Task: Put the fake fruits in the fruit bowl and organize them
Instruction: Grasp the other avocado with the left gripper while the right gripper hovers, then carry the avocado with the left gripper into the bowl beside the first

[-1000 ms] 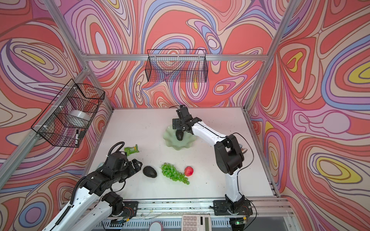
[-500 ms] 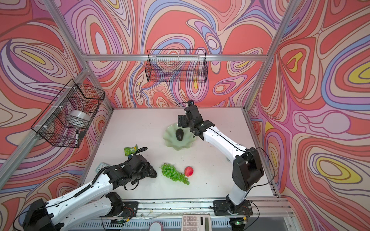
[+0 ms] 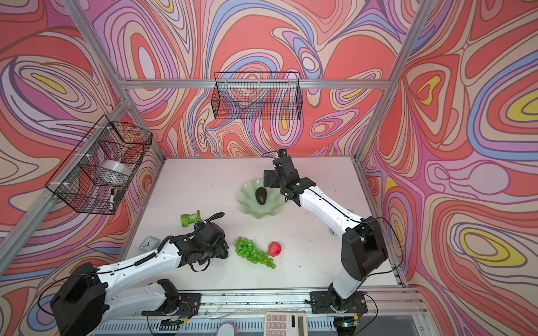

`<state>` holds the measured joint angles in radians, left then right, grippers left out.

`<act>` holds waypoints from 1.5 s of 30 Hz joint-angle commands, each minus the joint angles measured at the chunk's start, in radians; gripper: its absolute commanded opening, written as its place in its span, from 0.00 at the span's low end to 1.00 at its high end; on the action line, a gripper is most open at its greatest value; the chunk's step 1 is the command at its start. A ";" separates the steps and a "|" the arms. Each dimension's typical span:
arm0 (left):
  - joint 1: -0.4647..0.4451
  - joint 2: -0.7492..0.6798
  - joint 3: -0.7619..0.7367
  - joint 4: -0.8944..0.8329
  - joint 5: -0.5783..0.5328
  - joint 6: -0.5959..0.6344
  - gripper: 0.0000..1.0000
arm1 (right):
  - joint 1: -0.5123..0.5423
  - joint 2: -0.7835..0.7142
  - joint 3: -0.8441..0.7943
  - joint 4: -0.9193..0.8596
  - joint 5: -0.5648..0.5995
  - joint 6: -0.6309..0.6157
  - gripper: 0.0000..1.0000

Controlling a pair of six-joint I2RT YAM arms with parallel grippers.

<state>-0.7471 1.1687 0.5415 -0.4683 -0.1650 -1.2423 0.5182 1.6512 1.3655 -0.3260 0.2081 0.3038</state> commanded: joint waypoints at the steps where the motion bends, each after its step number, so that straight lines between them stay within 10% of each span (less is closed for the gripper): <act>1: 0.006 0.021 0.018 0.014 -0.021 0.002 0.77 | -0.007 -0.030 -0.020 0.017 -0.011 -0.003 0.98; 8: 0.035 -0.003 0.054 -0.017 -0.020 0.068 0.52 | -0.014 -0.036 -0.038 0.022 -0.014 0.001 0.98; 16: 0.112 0.001 0.309 -0.090 0.026 0.348 0.47 | -0.036 -0.057 -0.058 0.022 -0.038 0.022 0.98; 27: 0.173 0.504 0.903 -0.128 0.146 0.652 0.44 | -0.048 -0.249 -0.218 -0.084 0.011 0.065 0.98; 45: 0.172 0.793 0.977 -0.052 0.195 0.505 0.40 | -0.053 -0.383 -0.340 -0.151 0.051 0.119 0.98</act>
<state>-0.5766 1.9366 1.5272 -0.5472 0.0265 -0.6914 0.4698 1.2659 1.0409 -0.4736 0.2615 0.4046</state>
